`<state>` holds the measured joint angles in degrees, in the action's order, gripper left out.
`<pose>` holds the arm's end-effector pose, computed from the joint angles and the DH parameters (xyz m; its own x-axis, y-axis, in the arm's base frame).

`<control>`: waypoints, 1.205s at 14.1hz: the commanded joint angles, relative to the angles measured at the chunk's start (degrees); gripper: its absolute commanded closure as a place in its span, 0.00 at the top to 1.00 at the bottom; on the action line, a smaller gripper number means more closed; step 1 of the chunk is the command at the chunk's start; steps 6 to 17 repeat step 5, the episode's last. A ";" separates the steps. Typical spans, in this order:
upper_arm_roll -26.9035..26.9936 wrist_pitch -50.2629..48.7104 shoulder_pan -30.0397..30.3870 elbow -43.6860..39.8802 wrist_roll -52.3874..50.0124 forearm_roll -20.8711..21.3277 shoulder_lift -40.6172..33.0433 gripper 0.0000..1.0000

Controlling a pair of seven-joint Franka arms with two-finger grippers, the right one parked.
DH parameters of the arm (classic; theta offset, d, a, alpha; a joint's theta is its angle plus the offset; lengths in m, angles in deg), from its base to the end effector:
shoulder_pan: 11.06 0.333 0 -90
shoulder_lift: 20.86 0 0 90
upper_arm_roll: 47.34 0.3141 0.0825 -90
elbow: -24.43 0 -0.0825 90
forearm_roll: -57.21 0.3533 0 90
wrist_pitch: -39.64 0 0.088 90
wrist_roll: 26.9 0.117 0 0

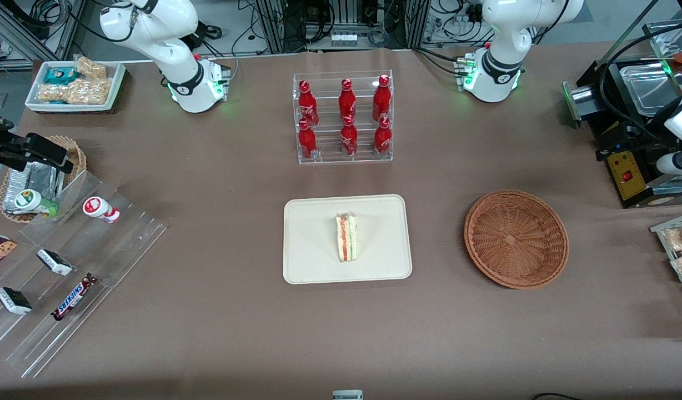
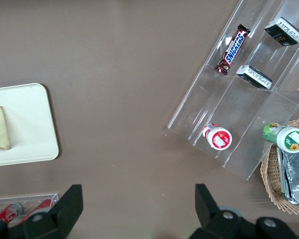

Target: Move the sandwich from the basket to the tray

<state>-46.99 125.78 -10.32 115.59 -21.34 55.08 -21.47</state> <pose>0.5120 0.0052 0.6037 0.9941 -0.0804 -0.0729 -0.0773 -0.9960 0.0445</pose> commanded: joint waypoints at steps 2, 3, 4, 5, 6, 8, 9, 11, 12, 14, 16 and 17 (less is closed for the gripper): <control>-0.09 -1.06 -0.47 -0.28 0.06 -1.99 -0.09 1.00; -0.18 -1.14 -0.47 -0.28 0.06 -2.08 0.00 1.00; -0.18 -1.15 -0.47 -0.28 0.06 -2.00 -0.09 1.00; -0.18 -1.15 -0.47 -0.37 -0.03 -2.00 -0.18 1.00; -0.18 -1.15 -0.47 -0.37 -0.03 -2.00 -0.18 1.00; -0.18 -1.15 -0.47 -0.37 -0.03 -2.00 -0.18 1.00; -0.18 -1.15 -0.47 -0.37 -0.03 -2.00 -0.18 1.00; -0.18 -1.15 -0.47 -0.37 -0.03 -2.00 -0.18 1.00; -0.18 -1.15 -0.47 -0.37 -0.03 -2.00 -0.18 1.00; -0.18 -1.15 -0.47 -0.37 -0.03 -2.00 -0.18 1.00; -0.18 -1.15 -0.47 -0.37 -0.03 -2.00 -0.18 1.00; -0.18 -1.15 -0.47 -0.37 -0.03 -2.00 -0.18 1.00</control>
